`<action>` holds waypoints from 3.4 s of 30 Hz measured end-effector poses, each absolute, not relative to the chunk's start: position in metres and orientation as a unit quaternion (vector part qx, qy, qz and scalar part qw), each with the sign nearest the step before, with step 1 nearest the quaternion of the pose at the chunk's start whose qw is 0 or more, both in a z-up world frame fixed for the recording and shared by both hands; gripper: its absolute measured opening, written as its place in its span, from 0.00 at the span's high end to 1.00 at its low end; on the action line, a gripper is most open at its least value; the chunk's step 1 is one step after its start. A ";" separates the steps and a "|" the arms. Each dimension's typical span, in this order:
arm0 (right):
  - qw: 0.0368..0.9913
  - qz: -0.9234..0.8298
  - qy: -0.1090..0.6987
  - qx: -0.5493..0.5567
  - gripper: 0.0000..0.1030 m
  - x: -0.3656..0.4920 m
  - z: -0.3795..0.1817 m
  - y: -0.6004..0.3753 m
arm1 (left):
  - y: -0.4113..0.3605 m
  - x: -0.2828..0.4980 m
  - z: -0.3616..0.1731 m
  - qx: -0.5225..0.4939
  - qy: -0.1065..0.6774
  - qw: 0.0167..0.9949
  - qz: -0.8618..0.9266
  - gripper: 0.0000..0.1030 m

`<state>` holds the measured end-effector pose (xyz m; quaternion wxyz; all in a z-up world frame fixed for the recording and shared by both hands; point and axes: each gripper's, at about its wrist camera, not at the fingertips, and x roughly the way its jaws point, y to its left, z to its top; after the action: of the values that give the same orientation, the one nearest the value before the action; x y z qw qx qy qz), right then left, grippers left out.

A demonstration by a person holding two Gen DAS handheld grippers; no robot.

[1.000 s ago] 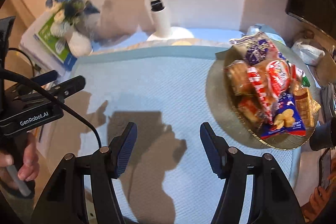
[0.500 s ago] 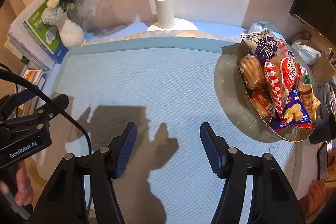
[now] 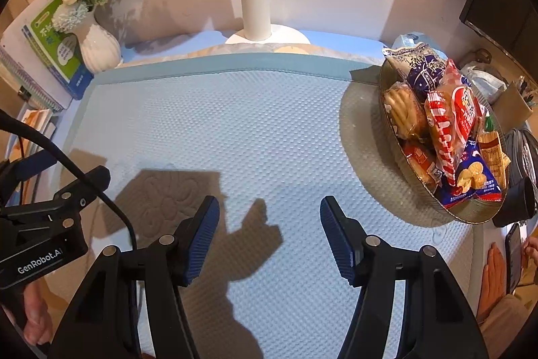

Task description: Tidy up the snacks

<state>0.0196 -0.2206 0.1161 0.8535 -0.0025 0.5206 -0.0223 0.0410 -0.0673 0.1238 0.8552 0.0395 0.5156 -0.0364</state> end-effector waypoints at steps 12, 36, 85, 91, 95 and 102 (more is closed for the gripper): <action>0.882 -0.059 0.466 -0.014 0.40 0.034 0.079 -0.232 | -0.061 0.068 0.084 0.033 0.495 0.868 -0.015 0.15; 0.882 -0.065 0.467 0.011 0.40 0.065 0.032 -0.254 | -0.064 0.106 0.023 0.049 0.513 0.857 0.008 0.15; 0.903 -0.060 0.424 0.043 0.24 0.060 0.022 -0.263 | -0.079 0.119 0.015 0.036 0.517 0.854 0.043 0.15; 0.901 -0.064 0.428 0.037 0.23 0.062 0.021 -0.262 | -0.075 0.113 0.010 0.034 0.512 0.858 0.028 0.11; 0.899 -0.062 0.433 0.027 0.21 0.066 0.019 -0.259 | -0.071 0.110 0.008 0.033 0.503 0.863 0.013 0.10; 0.896 -0.061 0.440 0.017 0.18 0.070 0.017 -0.257 | -0.060 0.106 0.000 0.010 0.488 0.873 -0.002 0.01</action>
<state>0.0704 -0.2567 0.0169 0.8958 0.0175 0.4400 -0.0612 0.1056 -0.0596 0.0001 0.8727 0.0097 0.4882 -0.0017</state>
